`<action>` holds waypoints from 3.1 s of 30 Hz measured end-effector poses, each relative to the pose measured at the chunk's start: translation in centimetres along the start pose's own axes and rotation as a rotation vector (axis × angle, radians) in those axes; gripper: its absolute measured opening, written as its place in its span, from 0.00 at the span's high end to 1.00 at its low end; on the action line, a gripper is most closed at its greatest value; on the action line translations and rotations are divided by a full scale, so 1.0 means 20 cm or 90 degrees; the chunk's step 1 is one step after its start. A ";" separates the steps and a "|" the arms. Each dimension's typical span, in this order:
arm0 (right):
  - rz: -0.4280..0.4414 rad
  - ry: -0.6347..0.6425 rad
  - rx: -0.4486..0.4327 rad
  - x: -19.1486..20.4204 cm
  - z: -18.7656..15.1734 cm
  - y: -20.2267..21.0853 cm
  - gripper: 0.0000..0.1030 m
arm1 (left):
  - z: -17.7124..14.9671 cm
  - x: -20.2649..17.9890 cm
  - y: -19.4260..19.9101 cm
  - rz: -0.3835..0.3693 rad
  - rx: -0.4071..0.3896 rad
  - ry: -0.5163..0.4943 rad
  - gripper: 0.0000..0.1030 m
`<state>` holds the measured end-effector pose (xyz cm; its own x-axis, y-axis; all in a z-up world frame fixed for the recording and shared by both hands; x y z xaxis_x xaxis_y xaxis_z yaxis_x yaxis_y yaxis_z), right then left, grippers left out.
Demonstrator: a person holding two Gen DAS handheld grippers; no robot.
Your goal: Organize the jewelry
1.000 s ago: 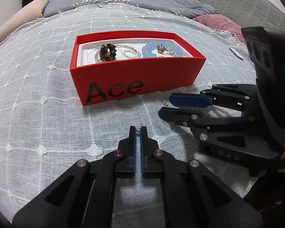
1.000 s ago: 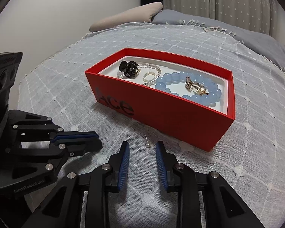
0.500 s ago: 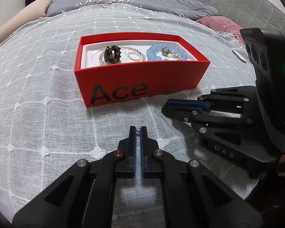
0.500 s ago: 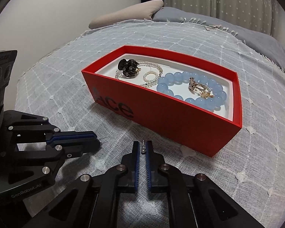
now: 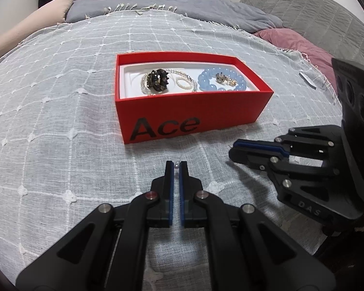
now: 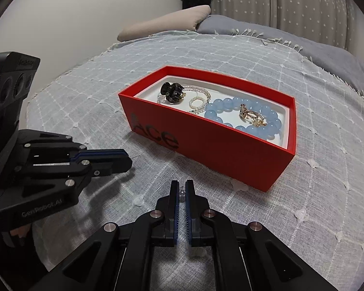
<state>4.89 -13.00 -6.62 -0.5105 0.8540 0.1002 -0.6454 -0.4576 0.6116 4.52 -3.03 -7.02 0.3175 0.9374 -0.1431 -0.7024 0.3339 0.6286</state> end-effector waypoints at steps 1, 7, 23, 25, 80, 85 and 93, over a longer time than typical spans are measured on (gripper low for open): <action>0.000 0.000 -0.002 0.00 0.01 0.01 0.96 | 0.01 0.00 0.00 0.000 -0.002 0.000 0.96; 0.001 -0.014 -0.027 -0.02 0.06 0.08 0.96 | 0.07 -0.01 0.03 -0.003 -0.023 -0.004 0.96; -0.055 -0.091 -0.119 -0.22 0.29 0.25 0.95 | 0.36 -0.08 0.02 -0.014 -0.079 0.018 0.96; -0.059 -0.103 -0.120 -0.25 0.31 0.23 0.95 | 0.38 -0.08 0.00 -0.014 -0.080 0.021 0.96; -0.164 -0.142 0.001 -0.26 0.16 0.33 0.26 | 0.14 -0.01 0.05 0.142 0.022 0.038 0.11; -0.207 -0.149 0.024 -0.28 0.14 0.32 0.16 | 0.13 0.00 0.07 0.170 0.019 0.036 0.04; -0.257 -0.173 0.047 -0.36 0.08 0.29 0.04 | 0.11 0.01 0.05 0.191 0.032 0.030 0.03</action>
<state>5.76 -21.47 -2.51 -0.0549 0.9978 0.0385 -0.7140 -0.0662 0.6970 5.23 -2.75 -4.69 0.0706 0.9973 0.0204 -0.7280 0.0375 0.6846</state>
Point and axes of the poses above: each gripper's, at about its wrist camera, not at the fingertips, and y roughly against the way its jaws point, x to its left, z to its top, the point moved 7 cm from there along -y, roughly the way its jaws point, and after that the axes turned 12 degrees about -x, right-handed, at the moved point
